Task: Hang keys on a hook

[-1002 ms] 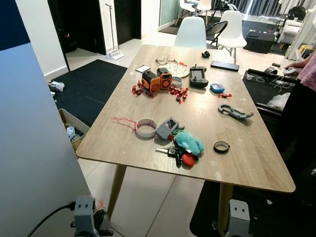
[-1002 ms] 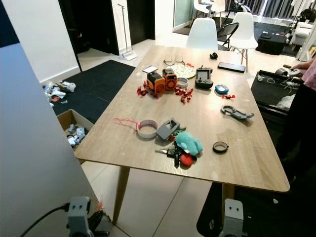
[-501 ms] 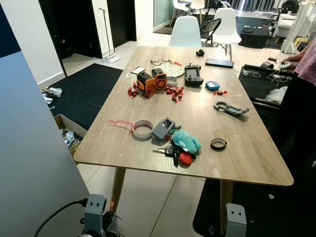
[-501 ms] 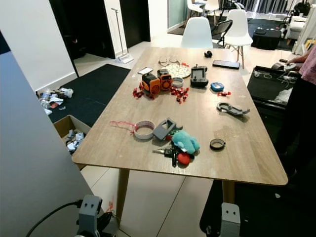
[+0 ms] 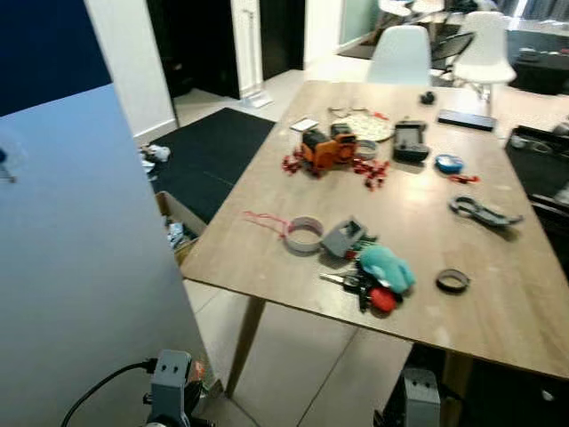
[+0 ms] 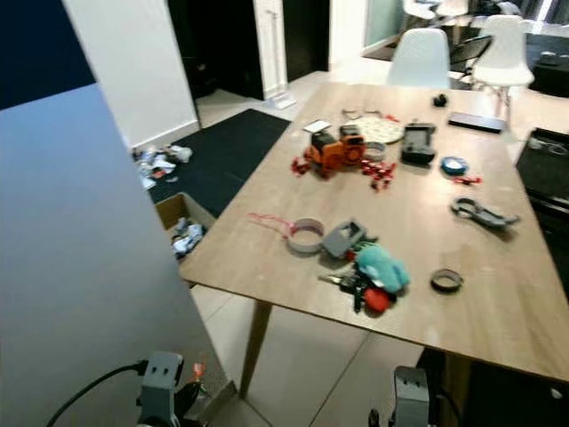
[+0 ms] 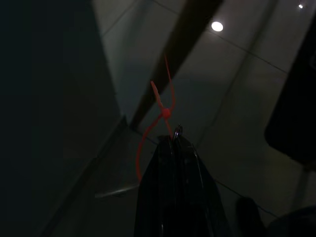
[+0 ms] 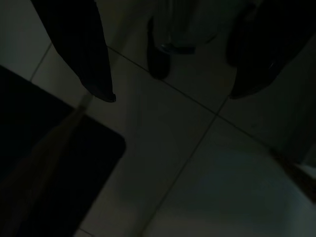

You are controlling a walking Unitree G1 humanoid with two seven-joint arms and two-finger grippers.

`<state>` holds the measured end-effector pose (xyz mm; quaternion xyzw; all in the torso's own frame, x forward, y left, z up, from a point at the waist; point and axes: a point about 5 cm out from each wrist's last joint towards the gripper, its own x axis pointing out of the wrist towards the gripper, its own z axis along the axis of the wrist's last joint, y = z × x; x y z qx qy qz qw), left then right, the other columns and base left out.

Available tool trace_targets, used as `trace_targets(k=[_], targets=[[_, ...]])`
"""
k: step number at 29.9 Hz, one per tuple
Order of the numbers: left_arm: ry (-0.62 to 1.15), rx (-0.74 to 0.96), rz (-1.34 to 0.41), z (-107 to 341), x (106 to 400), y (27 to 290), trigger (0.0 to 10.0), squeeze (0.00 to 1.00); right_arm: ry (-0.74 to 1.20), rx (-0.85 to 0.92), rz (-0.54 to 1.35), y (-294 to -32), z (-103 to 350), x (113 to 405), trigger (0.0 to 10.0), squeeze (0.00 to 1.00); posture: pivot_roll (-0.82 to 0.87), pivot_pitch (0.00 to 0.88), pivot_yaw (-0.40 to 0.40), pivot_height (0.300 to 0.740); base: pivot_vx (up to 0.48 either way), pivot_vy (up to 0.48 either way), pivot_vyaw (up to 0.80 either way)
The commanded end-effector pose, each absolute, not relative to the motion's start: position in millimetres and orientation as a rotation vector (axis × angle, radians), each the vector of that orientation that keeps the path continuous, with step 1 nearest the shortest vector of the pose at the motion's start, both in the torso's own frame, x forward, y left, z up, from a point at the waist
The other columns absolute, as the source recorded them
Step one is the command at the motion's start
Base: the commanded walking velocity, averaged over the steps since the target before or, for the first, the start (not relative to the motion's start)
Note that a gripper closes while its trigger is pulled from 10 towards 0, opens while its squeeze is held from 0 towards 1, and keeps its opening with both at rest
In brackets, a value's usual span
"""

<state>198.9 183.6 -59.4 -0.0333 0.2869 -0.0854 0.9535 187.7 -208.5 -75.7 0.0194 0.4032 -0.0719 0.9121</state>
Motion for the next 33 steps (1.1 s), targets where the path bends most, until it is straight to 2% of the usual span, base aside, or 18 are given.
trace_targets(k=[1,21,33], targets=[[0.589,-0.076,-0.159,-62,194,184,10.0,0.00,0.837,0.040,-0.127,-203,-76,189,10.0,0.00,0.02,0.043,0.010,0.740,0.000,0.000,0.80],[0.585,-0.139,-0.097,-64,188,189,10.0,0.00,0.812,0.001,-0.061,-195,-73,197,10.0,0.00,0.03,0.041,-0.013,0.740,0.000,0.000,0.80],[0.626,-0.110,-0.042,-68,181,197,10.0,0.00,0.806,-0.003,-0.046,-192,-71,200,10.0,0.00,0.04,0.037,-0.020,0.740,0.000,0.000,0.80]])
